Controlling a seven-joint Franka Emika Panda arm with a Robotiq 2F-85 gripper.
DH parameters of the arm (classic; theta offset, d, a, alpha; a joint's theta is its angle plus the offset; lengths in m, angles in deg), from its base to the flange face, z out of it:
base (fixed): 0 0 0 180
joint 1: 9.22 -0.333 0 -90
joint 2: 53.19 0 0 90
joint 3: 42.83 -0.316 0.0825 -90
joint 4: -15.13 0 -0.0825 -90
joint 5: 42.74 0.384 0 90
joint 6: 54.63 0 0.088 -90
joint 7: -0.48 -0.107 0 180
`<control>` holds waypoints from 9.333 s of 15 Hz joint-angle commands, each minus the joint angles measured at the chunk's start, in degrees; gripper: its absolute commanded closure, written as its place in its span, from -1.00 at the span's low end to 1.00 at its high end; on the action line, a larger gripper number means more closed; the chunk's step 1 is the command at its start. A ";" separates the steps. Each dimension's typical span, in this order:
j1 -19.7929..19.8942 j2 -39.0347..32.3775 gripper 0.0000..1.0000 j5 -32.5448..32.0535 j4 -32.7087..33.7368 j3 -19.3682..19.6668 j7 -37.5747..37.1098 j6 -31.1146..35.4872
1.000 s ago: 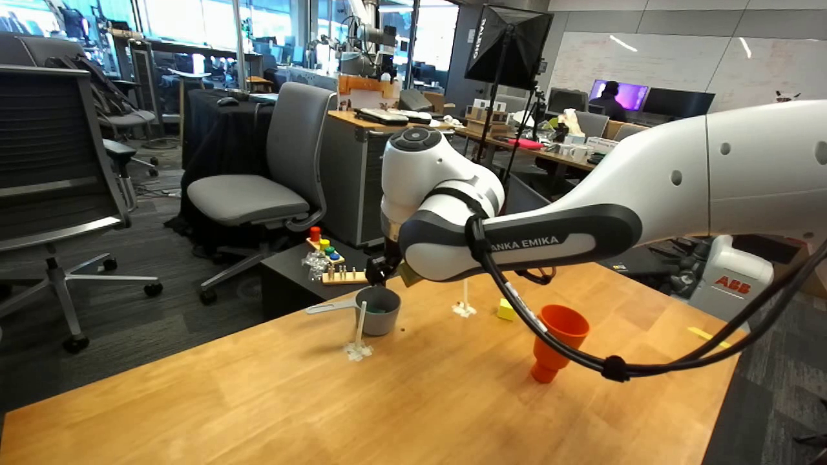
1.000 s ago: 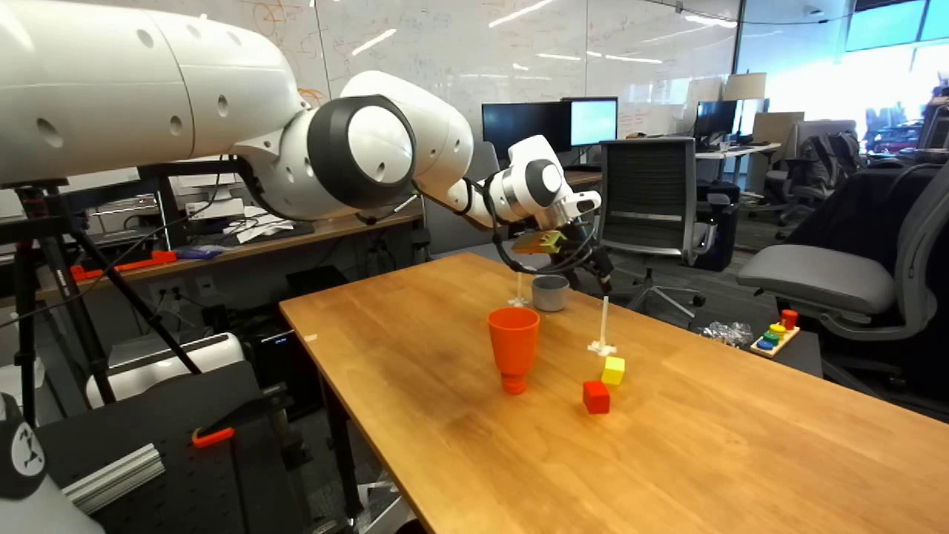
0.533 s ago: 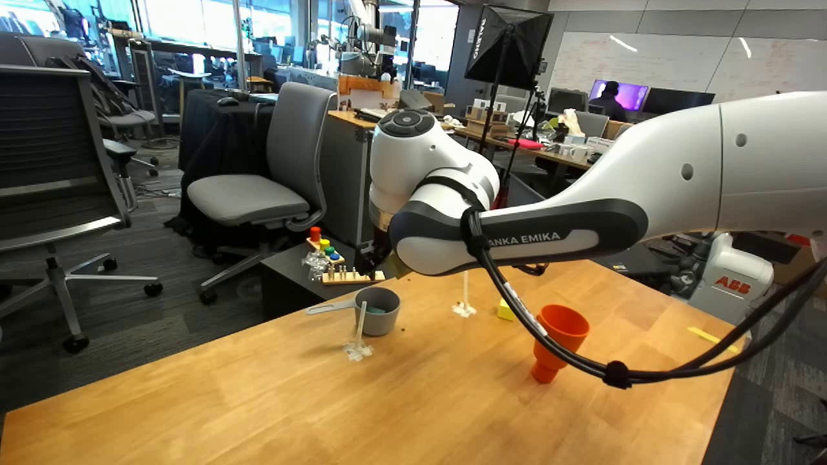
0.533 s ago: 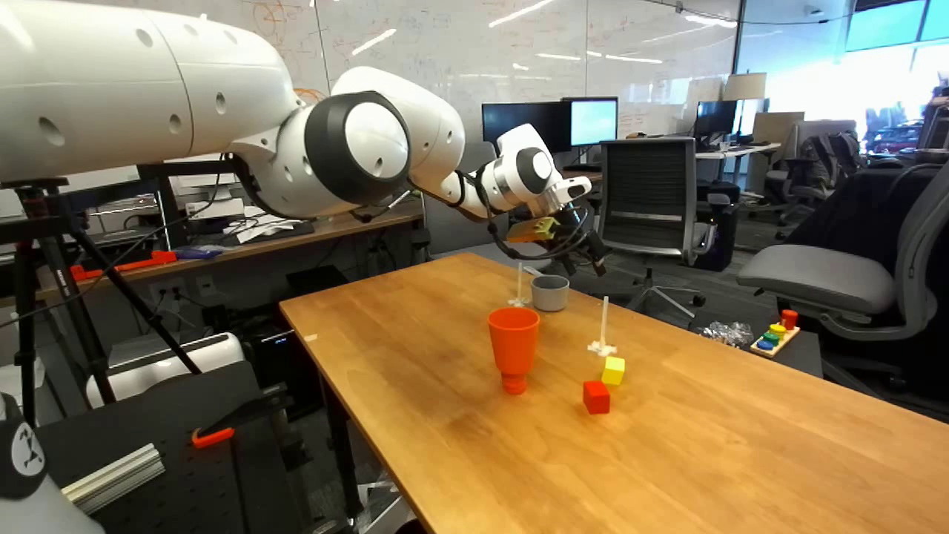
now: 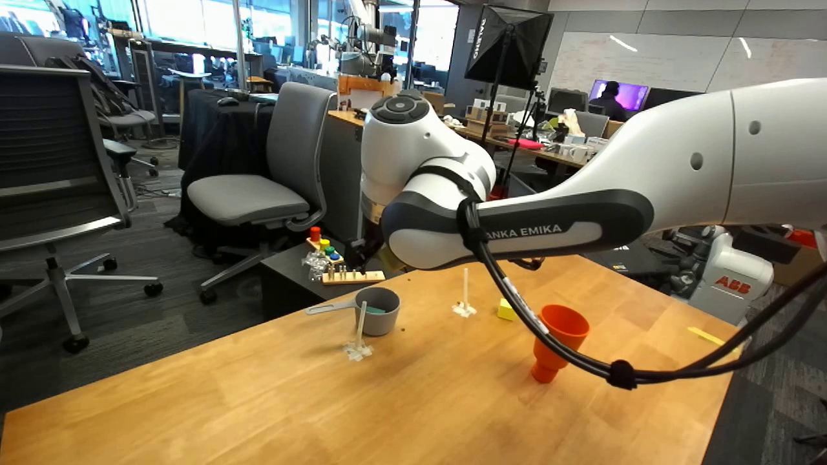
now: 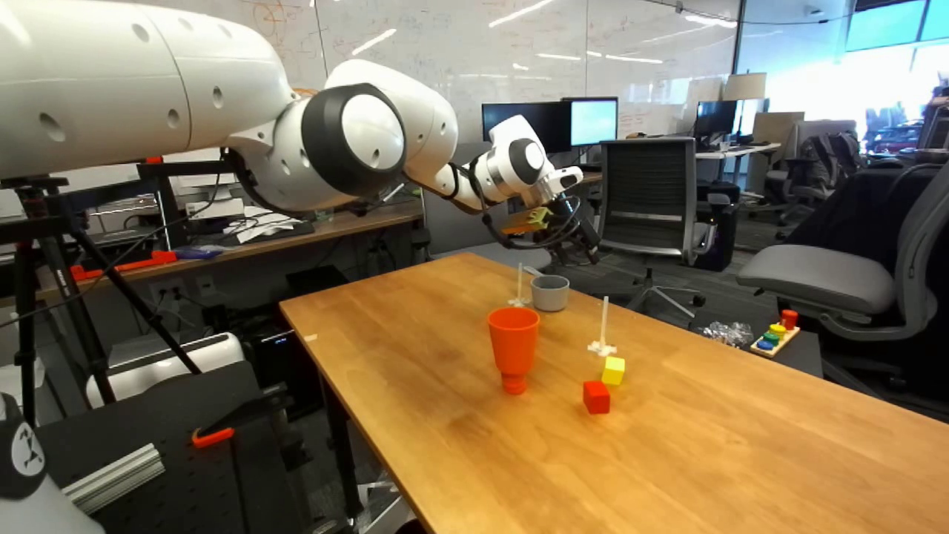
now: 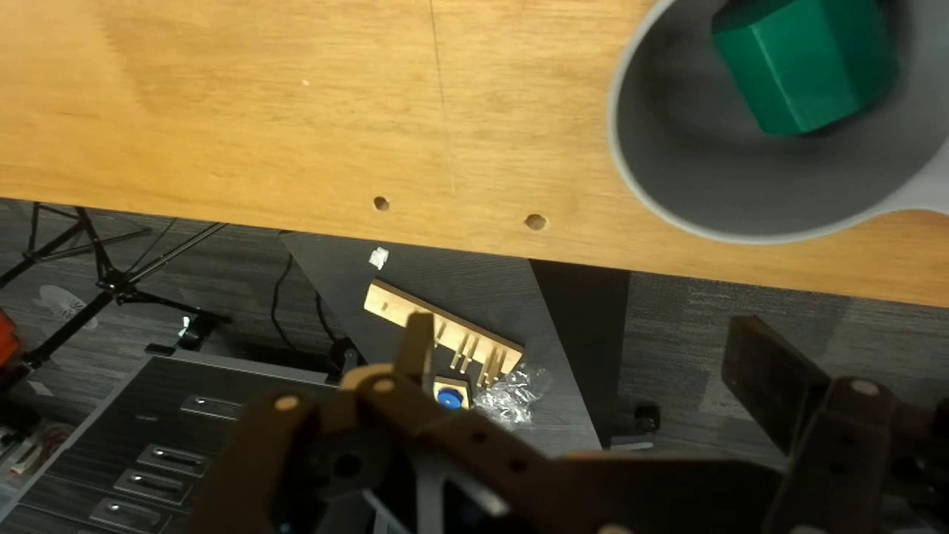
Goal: Place the three blocks in the gray measuring cup
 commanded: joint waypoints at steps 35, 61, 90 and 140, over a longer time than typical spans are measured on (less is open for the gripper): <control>3.57 -0.52 0.95 4.36 -5.62 -5.05 -0.06 2.70; -1.10 -1.16 0.95 -2.42 -5.24 -2.44 6.68 -1.91; -16.48 13.96 0.95 -15.78 -37.69 13.73 -20.69 35.41; -47.91 44.97 0.95 39.06 -115.67 32.79 25.17 80.36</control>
